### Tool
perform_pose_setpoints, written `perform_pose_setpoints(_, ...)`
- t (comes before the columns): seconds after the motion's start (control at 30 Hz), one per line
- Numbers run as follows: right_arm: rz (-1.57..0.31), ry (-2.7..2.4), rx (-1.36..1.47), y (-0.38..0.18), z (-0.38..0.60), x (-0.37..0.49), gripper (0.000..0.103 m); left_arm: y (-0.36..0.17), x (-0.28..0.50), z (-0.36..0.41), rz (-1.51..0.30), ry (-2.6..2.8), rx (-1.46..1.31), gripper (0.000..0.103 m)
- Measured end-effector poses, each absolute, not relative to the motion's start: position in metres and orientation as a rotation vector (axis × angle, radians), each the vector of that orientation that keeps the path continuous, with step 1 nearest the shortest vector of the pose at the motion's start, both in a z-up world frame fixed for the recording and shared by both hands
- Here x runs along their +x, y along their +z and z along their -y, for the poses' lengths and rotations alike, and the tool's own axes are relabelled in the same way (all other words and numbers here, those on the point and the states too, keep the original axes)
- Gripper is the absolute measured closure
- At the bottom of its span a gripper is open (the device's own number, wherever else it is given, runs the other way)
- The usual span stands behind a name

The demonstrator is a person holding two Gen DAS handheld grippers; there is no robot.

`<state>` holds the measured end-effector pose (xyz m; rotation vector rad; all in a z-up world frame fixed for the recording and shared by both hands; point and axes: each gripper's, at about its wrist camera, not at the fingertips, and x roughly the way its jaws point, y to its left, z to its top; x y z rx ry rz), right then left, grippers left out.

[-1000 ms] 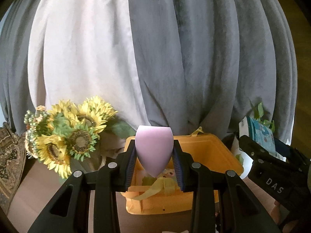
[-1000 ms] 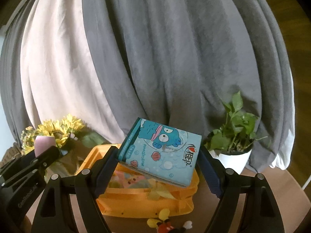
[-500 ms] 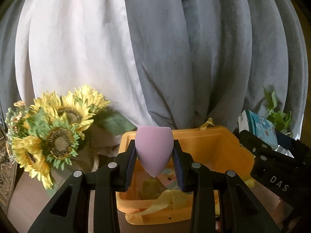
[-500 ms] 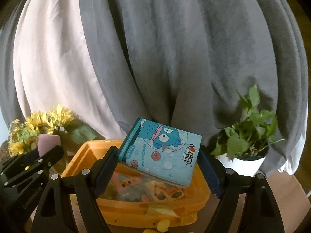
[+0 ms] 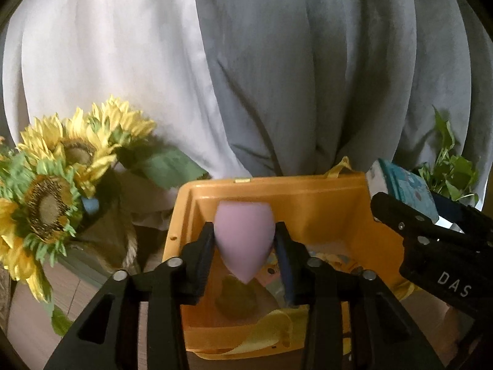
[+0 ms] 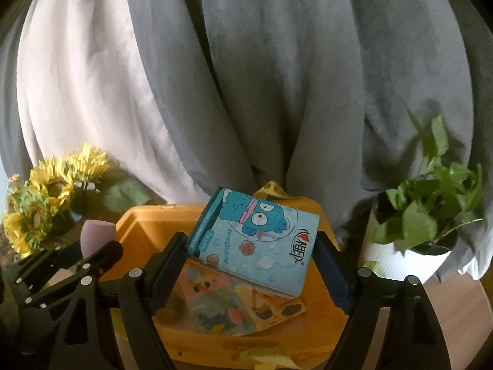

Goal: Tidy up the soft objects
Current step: 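Open both tools to drop the pink sponge and blue cloth book into the crate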

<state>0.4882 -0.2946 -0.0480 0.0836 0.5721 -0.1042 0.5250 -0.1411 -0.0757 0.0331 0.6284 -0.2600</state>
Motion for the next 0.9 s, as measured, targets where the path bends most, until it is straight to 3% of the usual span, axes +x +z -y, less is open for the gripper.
perform_pose_setpoints(0.03, -0.582, -0.099, 0.081, -0.05, 0.294, 0.491, 0.019, -0.076, 0.526, 0.141, -0.631, -0.258, 0.031, 0.052)
perform_pose_setpoints(0.17, -0.611, -0.105, 0.085, -0.055, 0.295, 0.498, 0.012, -0.076, 0.527, 0.137, -0.639, -0.244, 0.024, 0.049)
perform_pose_setpoints(0.9, -0.555, -0.153, 0.112, -0.024, 0.297, 0.445, 0.012, -0.026, 0.462, 0.121, -0.529, -0.213, 0.064, 0.042)
